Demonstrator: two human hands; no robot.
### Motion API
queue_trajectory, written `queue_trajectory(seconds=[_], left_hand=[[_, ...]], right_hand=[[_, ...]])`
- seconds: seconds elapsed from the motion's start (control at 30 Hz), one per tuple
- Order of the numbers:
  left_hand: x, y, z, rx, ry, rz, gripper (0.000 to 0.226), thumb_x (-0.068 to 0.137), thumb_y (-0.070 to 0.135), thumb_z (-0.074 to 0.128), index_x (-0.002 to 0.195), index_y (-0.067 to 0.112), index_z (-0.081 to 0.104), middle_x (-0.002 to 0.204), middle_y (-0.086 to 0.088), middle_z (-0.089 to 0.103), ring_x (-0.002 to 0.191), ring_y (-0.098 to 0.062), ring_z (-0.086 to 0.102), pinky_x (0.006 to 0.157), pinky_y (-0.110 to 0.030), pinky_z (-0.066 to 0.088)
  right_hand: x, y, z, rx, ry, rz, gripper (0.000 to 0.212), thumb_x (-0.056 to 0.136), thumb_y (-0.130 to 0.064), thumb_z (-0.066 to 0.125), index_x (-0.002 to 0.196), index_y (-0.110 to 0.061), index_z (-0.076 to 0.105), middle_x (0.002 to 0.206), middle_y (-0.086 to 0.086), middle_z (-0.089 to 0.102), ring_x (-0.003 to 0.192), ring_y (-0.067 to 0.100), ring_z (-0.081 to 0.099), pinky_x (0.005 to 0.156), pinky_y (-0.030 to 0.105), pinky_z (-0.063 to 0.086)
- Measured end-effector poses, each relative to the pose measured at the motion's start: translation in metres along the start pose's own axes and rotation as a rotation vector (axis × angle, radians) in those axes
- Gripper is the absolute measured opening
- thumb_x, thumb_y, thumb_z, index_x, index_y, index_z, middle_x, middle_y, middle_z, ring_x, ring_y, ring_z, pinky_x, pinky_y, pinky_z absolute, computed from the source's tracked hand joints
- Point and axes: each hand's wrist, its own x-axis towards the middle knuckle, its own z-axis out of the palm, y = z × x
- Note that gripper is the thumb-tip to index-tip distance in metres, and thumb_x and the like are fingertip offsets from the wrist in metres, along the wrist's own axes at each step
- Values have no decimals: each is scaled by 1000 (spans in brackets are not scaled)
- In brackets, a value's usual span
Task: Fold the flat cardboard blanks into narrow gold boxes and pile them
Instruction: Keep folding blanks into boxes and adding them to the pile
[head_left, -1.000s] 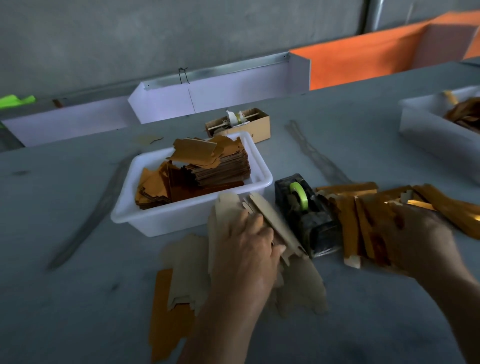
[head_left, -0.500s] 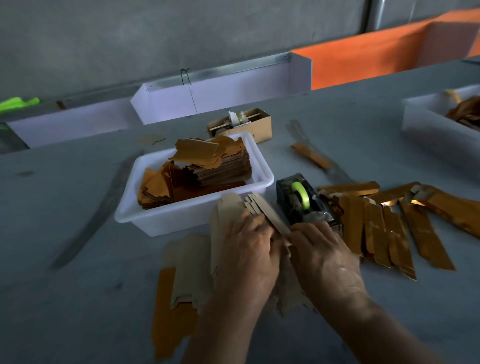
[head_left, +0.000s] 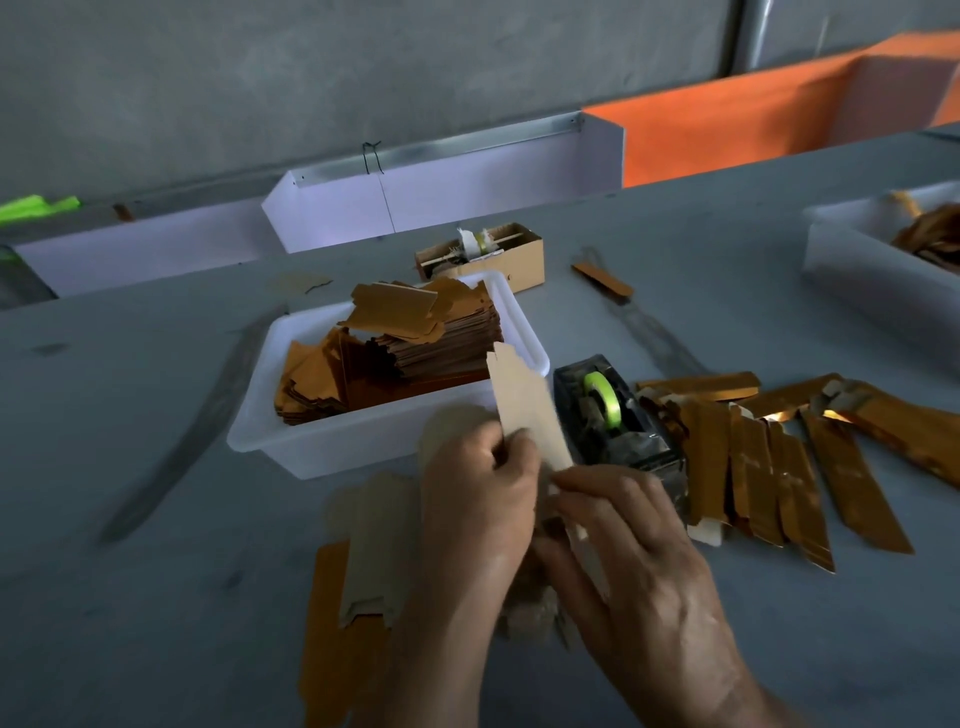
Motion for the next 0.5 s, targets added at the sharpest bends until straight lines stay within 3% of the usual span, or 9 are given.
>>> queue_trajectory(seconds=[0.03,0.1,0.13,0.2,0.27,0.33,0.43,0.5], left_hand=[[1,-1,-2,-112,-25,-65,21,95,30,56,81,19,68,79,-6,71,72,-10,67,68,-27,57],[3,0,-6,-364,-95,-210,14,94,24,58,89,18,70,95,-18,71,91,-34,67,88,-50,54],[3,0,-8,-457,-131,-263,12,93,21,59,94,16,69,98,-19,71,95,-37,66,91,-53,51],[4,-2,-11,-599,-203,-315,14,93,15,57,99,10,68,98,-15,73,96,-34,69,88,-47,54],[4,-3,-13,-668,-265,-320,14,92,13,56,99,9,68,95,-11,75,89,-27,72,78,-39,59],[3,-5,-13,-663,-284,-291,16,87,14,61,99,9,69,94,-10,75,87,-26,72,76,-37,59],[2,-7,-10,-576,-263,-236,33,63,27,73,93,15,72,91,-7,75,88,-28,71,79,-41,57],[1,-8,-8,-521,-246,-228,31,61,26,77,90,17,72,87,-5,76,86,-26,71,79,-42,57]], right_hand=[[1,1,-2,41,3,57,33,89,-34,53,100,-6,68,108,3,63,101,16,57,87,20,45],[6,3,-7,157,25,286,38,91,-43,51,112,-12,63,112,-5,58,102,13,55,81,14,44],[10,3,-10,243,20,440,39,91,-48,51,116,-19,59,110,-11,56,99,9,56,75,12,44],[17,7,-11,455,-48,720,38,83,-48,55,116,-30,54,98,-21,59,91,-1,59,62,7,45],[21,15,-8,742,-118,909,30,84,-33,61,112,-25,58,85,-11,68,81,0,64,58,11,48],[23,18,-9,1003,-140,1009,21,83,-20,61,104,-15,64,85,-3,72,75,6,67,57,17,51],[19,19,-8,1143,-153,1040,29,68,-22,65,91,-6,65,87,13,70,83,21,68,71,34,57],[15,19,-8,1143,-166,1049,32,64,-24,66,87,-3,65,90,19,68,86,26,66,83,43,53]])
